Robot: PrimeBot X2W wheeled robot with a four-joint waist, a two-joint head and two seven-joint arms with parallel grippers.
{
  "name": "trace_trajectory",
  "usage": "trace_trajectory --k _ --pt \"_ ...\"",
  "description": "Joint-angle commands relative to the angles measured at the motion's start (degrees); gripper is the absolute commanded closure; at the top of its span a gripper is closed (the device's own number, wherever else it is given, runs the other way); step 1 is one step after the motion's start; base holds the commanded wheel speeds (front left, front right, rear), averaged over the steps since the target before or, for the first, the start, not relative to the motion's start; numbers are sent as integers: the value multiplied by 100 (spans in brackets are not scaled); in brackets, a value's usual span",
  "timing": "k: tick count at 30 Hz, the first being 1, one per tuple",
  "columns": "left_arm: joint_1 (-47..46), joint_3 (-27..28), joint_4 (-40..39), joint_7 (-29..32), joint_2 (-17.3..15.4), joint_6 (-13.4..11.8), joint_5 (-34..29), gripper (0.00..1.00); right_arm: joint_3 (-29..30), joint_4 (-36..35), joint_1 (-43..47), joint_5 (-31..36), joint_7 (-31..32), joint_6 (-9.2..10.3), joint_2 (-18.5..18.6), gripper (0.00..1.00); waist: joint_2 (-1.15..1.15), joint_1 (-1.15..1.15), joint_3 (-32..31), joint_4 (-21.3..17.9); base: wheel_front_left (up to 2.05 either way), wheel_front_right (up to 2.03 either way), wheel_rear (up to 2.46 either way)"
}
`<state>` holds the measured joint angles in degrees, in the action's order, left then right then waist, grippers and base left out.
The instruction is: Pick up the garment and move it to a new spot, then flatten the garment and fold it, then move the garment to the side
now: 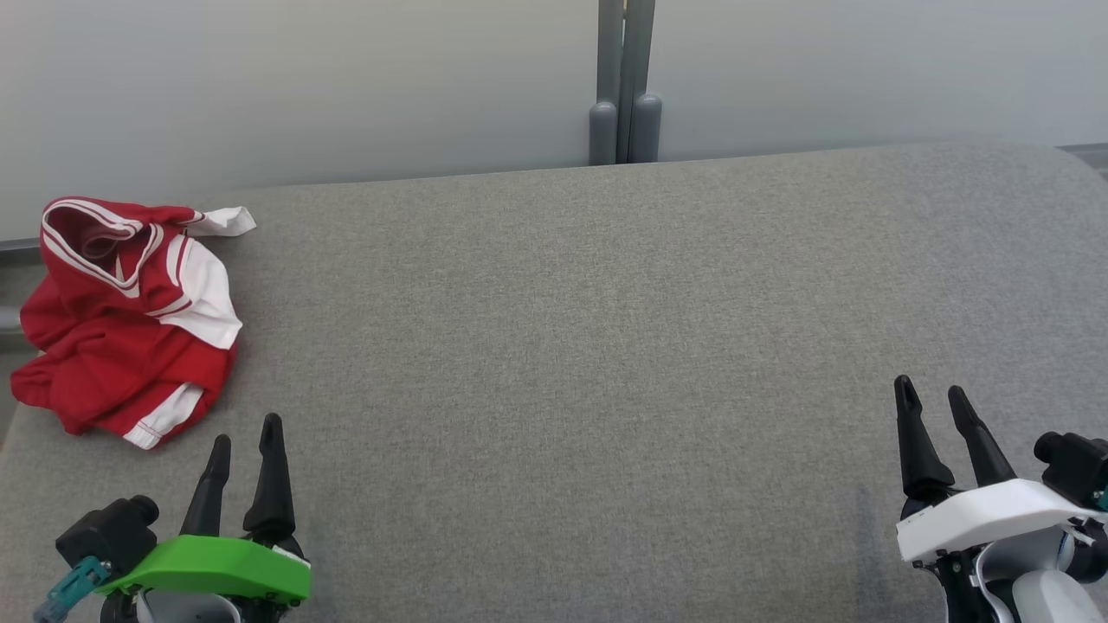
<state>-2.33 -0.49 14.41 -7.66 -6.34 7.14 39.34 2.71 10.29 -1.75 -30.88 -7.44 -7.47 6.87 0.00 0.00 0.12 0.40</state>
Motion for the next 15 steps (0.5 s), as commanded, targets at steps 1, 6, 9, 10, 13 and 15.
trace_trajectory --k 1,6,9,10,13,15 --pt "11 -37 -73 -51 -89 36 -150 0 -14 -87 -20 185 -62 -2 64 0 0 0 -1 -2 0 0 0" --pt "25 -105 -82 -127 -152 32 -408 0 -15 -113 6 497 -146 -2 90 0 0 0 -5 -12 0 0 0" --pt "32 -137 -98 -171 -180 33 -570 0 -12 -121 12 670 -189 -3 107 0 0 0 -5 -16 0 0 0" --pt "38 -147 -99 -186 -185 33 -624 0 -10 -120 15 723 -201 -3 113 0 0 0 -7 -18 0 0 0" --pt "48 -182 -102 -228 -216 34 -755 0 -4 -124 33 904 -249 -3 126 0 0 0 -12 -19 0 0 0" --pt "65 -188 -104 -255 -234 34 -842 0 -7 -126 49 1015 -269 -3 132 0 0 0 -17 -21 0 0 0"
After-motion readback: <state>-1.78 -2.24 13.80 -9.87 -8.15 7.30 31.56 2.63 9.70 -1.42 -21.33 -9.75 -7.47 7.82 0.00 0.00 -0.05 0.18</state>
